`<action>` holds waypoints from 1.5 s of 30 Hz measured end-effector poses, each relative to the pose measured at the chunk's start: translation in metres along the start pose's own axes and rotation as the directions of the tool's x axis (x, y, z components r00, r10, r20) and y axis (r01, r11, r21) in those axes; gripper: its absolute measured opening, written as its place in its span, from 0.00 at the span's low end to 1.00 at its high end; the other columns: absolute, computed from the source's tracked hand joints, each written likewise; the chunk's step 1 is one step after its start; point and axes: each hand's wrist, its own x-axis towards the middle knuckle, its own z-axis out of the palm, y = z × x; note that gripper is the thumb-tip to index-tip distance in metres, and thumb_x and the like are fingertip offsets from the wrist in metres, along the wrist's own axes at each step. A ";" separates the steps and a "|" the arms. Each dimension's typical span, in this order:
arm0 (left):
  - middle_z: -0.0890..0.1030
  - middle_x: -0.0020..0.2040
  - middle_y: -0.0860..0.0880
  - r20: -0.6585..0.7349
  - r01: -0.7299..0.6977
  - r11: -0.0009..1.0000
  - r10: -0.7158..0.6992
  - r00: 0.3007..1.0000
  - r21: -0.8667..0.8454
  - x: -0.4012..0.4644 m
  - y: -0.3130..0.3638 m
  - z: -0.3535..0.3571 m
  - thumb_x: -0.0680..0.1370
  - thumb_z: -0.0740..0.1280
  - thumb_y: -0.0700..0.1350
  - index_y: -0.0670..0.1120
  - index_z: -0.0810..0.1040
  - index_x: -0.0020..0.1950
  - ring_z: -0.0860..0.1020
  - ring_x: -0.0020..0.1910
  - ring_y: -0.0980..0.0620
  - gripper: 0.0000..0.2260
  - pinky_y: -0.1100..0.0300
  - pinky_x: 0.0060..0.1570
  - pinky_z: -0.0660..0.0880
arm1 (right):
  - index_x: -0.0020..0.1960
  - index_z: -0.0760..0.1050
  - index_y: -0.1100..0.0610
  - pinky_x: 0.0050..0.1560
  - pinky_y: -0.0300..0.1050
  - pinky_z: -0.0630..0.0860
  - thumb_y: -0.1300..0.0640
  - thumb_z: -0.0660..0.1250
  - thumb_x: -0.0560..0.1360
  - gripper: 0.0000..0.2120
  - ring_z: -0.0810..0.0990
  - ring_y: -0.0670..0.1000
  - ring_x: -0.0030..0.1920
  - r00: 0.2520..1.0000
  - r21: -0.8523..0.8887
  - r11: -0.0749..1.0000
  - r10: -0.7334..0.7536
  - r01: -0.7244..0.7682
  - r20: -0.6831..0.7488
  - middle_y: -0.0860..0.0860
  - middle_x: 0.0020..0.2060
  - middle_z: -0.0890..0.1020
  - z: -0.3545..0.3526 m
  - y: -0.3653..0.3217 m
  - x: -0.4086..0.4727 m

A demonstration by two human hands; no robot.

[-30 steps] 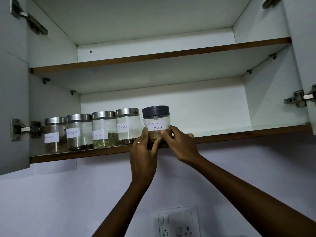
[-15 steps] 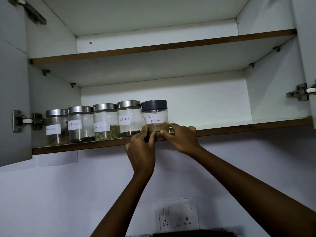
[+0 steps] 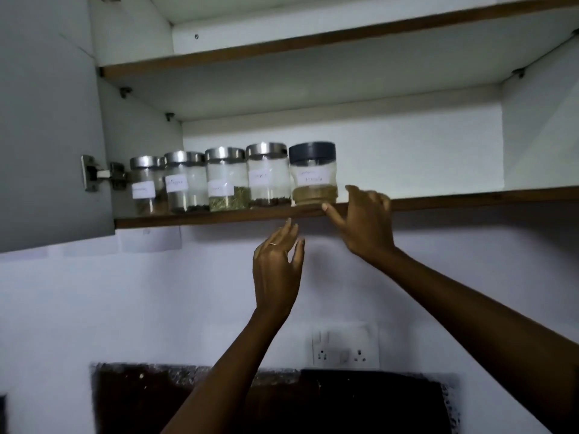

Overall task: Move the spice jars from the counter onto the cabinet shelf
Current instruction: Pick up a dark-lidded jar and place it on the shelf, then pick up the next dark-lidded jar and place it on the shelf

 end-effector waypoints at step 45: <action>0.65 0.74 0.45 0.896 0.661 0.669 -0.443 -0.015 0.342 -0.425 -0.209 -0.148 0.71 0.73 0.48 0.46 0.52 0.77 0.66 0.71 0.49 0.41 0.53 0.69 0.67 | 0.75 0.46 0.40 0.71 0.65 0.58 0.55 0.73 0.69 0.46 0.47 0.65 0.74 -0.138 -0.200 0.960 0.175 -0.196 0.975 0.52 0.77 0.43 0.152 -0.163 -0.463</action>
